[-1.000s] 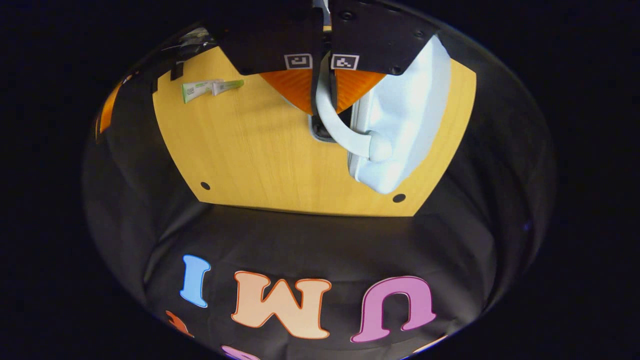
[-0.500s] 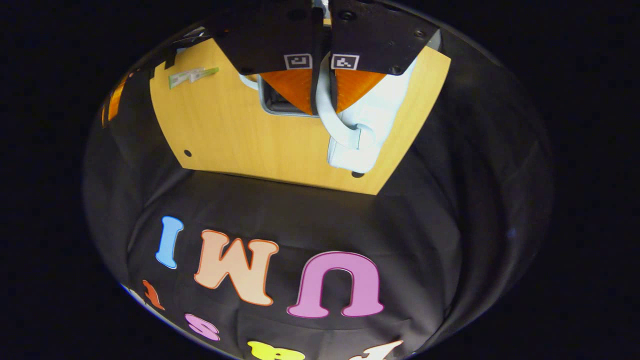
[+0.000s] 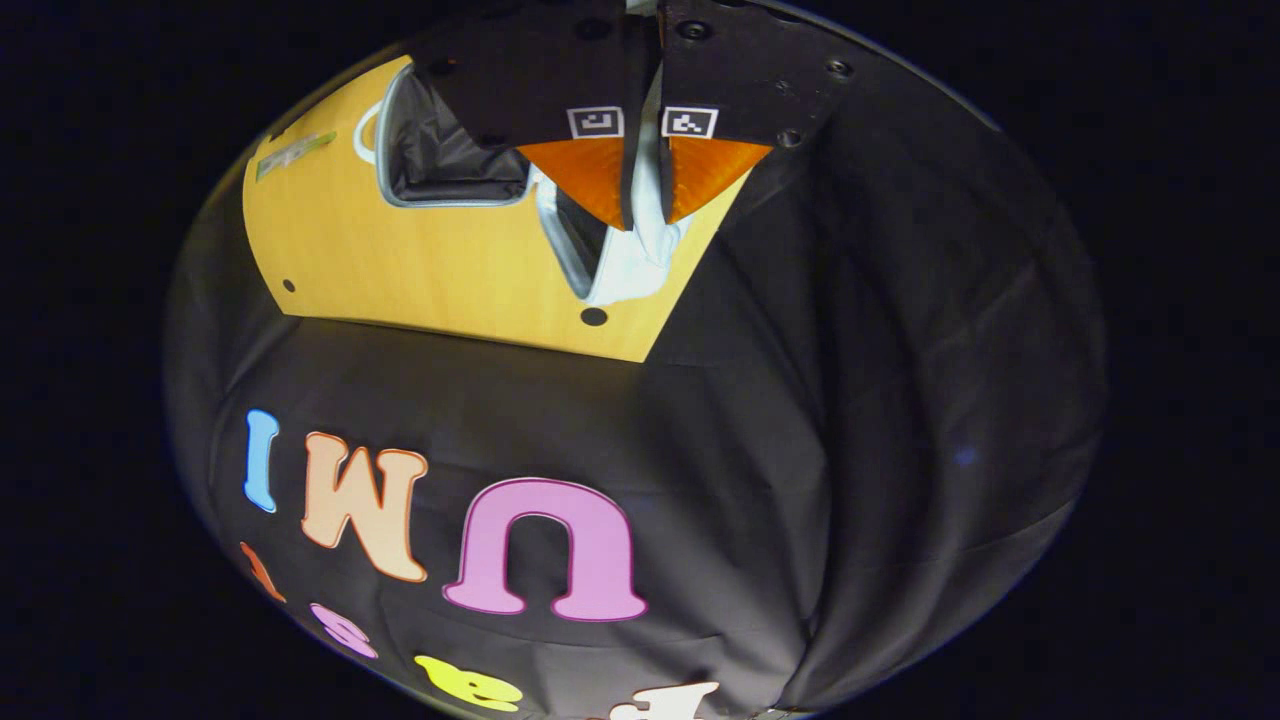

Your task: First open the suitcase, pack the skin care products into it, and then close the suitcase.

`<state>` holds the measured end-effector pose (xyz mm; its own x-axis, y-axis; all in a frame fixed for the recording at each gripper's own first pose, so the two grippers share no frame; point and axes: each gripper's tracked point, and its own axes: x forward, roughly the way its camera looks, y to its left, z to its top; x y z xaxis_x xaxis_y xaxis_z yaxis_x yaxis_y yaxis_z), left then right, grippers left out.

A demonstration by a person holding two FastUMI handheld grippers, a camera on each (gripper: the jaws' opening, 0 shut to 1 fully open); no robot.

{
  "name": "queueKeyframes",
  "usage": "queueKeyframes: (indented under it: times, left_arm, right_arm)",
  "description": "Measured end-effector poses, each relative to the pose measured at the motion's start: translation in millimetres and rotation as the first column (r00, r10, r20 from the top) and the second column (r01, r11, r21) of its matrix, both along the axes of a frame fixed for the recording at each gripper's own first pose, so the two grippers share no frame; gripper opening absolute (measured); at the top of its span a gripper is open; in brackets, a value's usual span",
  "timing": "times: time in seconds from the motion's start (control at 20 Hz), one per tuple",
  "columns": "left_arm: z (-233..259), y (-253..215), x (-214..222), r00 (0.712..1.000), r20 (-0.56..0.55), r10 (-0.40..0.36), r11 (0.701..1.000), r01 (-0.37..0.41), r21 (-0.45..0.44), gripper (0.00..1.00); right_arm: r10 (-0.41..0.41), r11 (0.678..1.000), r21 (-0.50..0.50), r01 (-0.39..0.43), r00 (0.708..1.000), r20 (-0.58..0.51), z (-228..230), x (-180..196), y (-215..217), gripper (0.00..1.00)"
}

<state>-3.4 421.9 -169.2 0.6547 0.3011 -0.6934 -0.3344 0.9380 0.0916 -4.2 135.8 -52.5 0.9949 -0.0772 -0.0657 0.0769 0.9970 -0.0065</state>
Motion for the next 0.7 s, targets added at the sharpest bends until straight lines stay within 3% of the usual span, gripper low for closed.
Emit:
queueKeyframes:
  times: [0.7]
  left_arm:
    - [-76.0,88.3,-38.7,0.993,-0.035,0.115,0.988,-0.118,-0.097,0.00]
  right_arm:
    - [-0.071,0.997,0.011,0.071,0.997,-0.039,1.5,-11.8,5.2,1.00]
